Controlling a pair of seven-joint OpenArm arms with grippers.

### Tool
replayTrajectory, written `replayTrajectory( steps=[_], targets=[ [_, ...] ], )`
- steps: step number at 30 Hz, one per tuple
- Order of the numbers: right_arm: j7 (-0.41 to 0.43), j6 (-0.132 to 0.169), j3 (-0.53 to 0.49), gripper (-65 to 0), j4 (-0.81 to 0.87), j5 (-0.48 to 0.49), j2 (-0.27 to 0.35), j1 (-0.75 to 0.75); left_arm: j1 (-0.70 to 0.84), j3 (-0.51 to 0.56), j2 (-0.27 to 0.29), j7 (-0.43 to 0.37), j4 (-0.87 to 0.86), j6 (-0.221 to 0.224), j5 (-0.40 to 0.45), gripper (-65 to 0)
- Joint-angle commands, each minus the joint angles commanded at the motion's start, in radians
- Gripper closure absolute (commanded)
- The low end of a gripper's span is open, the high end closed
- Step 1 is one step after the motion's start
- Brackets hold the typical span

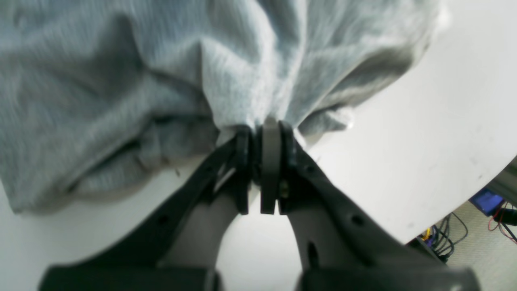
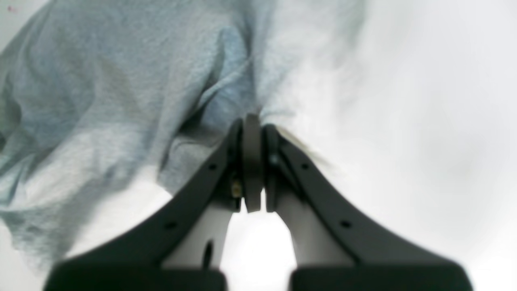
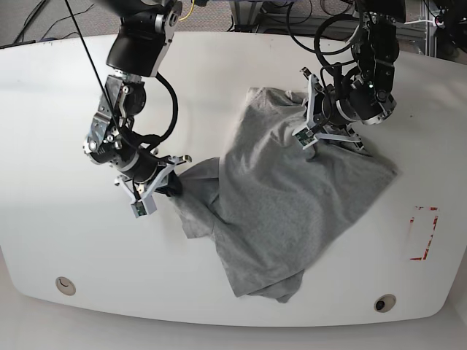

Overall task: Layout the t-shirt on the table in an organized manner, then fold the t-shirt properly
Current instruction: 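Pull the shirt flat with both grippers, spreading it across the table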

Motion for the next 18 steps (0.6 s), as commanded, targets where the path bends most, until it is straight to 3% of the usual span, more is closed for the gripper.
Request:
replayTrajectory(
  steps=[9, 18],
  targets=[
    [-0.046, 0.000, 0.040, 0.0, 0.150, -0.003, 0.100, -0.097, 0.000, 0.135, 0.015, 0.000, 0.000, 0.000, 0.003, 0.0],
    [-0.046, 0.000, 0.089, 0.0, 0.080, -0.005, 0.244, -0.094, -0.002, 0.229, 0.015, 0.000, 0.000, 0.000, 0.002, 0.0]
  ],
)
